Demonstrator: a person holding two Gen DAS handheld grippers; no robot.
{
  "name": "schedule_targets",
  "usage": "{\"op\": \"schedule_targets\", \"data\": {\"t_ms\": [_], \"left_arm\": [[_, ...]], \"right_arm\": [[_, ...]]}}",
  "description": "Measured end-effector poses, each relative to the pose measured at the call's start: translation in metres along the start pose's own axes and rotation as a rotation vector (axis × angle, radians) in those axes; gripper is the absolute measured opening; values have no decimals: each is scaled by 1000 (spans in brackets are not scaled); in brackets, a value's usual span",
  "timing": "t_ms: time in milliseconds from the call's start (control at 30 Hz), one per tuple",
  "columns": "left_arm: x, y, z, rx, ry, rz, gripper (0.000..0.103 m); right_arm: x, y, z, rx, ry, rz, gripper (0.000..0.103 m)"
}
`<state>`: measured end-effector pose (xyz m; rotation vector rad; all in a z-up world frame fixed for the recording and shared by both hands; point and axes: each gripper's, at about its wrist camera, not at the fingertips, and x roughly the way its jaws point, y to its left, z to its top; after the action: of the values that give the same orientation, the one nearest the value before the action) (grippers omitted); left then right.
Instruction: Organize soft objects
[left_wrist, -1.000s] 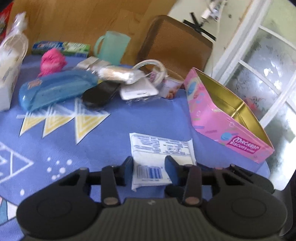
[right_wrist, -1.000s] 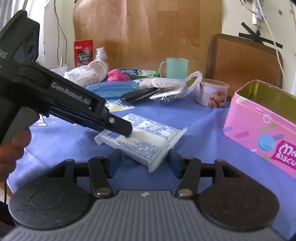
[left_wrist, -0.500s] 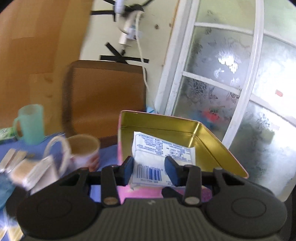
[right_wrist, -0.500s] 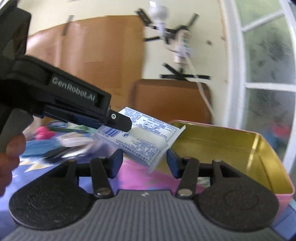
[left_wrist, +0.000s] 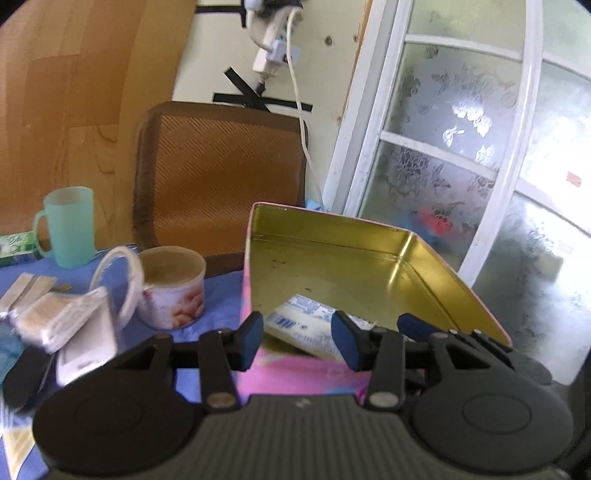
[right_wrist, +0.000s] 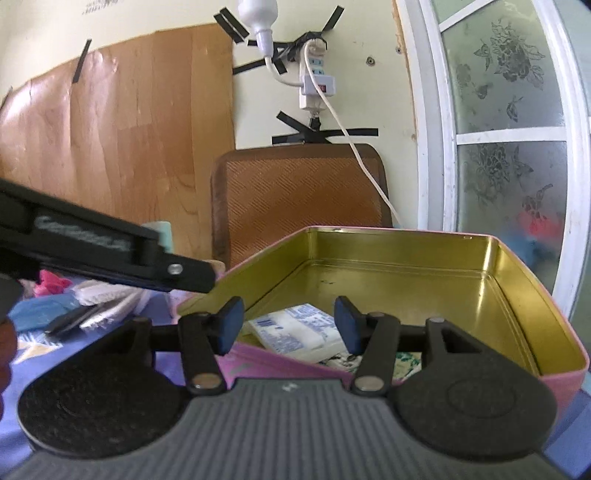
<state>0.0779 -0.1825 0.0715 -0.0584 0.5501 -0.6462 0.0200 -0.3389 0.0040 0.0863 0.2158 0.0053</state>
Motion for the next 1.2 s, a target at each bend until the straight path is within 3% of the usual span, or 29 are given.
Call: {"op": "schedule_targets", "data": {"t_ms": [200,500,767,900,1200], "left_arm": [[-39,29,-26,-47,-5,48,42],[-74,90,-64,-117,39,319,42],[-83,144,-83,-188,69,539,42],[-87,148,-91,-197,49,566,44],[-82,138,-91,-136,34,603,44]], "right_arm": [[-14,20,-2,33,-24,54,55],[5,81,-13,-15,94,236,55],[37,126,-12,-47,112,298,55],[48,137,-21,-52,146,301,55],[47,128,-20,-2,127,320,56]]}}
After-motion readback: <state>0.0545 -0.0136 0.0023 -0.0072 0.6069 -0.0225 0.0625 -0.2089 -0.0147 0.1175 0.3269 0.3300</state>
